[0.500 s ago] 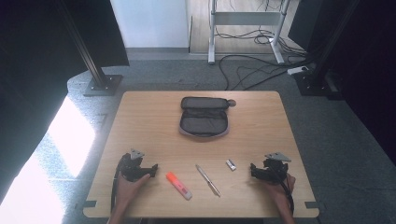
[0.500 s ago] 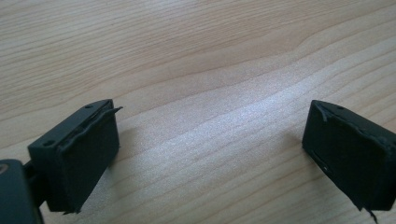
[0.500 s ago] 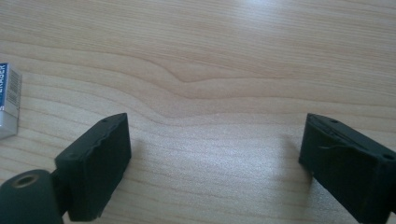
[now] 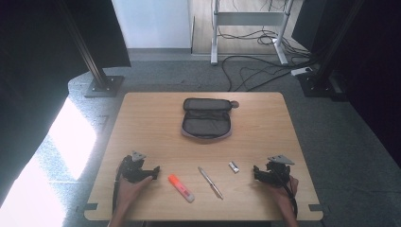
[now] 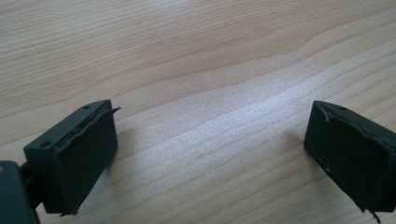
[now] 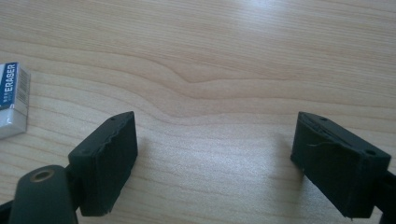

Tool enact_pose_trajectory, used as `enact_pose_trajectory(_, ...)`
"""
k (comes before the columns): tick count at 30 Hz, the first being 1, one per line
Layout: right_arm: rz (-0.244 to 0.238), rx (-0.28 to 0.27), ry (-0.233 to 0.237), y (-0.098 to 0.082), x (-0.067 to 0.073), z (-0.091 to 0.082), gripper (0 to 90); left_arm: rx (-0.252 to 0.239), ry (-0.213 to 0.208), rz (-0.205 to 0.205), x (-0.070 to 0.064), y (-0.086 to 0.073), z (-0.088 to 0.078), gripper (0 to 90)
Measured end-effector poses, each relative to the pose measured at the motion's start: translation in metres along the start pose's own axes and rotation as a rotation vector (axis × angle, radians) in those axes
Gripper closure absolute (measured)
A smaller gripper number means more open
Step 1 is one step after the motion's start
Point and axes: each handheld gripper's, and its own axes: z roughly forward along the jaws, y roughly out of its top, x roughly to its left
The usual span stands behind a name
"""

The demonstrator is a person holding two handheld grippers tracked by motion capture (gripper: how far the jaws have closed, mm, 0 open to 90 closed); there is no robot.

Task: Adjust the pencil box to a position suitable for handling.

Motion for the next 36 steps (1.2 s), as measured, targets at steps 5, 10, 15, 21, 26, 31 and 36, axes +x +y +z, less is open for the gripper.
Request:
enact_pose_trajectory(5, -0.011, -0.003, 0.008, 0.000, 0.005, 0.000, 15.9, -0.002, 0.002, -0.004, -0.002, 0.000, -0.002, 7.1)
enact_pose_trajectory(10, -0.010, -0.002, 0.016, 0.001, 0.006, 0.000, 16.0, -0.013, 0.002, -0.025, -0.001, 0.000, -0.005, 14.3)
enact_pose_trajectory(15, -0.008, -0.003, 0.011, 0.000, 0.006, -0.001, 16.2, -0.072, -0.003, -0.039, -0.001, 0.006, -0.010, 14.6)
enact_pose_trajectory(21, -0.003, -0.003, 0.007, 0.000, 0.007, 0.000, 15.7, -0.136, -0.027, -0.062, 0.001, 0.022, -0.020, 14.9)
enact_pose_trajectory(26, -0.004, -0.002, 0.005, 0.001, 0.008, 0.001, 15.8, -0.169, -0.068, -0.071, -0.004, 0.043, -0.023, 16.1)
enact_pose_trajectory(31, -0.005, -0.004, 0.006, 0.001, 0.008, 0.001, 15.8, -0.153, -0.089, -0.076, -0.008, 0.061, -0.015, 17.0)
enact_pose_trajectory(36, -0.006, -0.005, 0.006, 0.001, 0.009, 0.001, 17.1, -0.130, -0.124, -0.093, -0.007, 0.077, -0.008, 17.3)
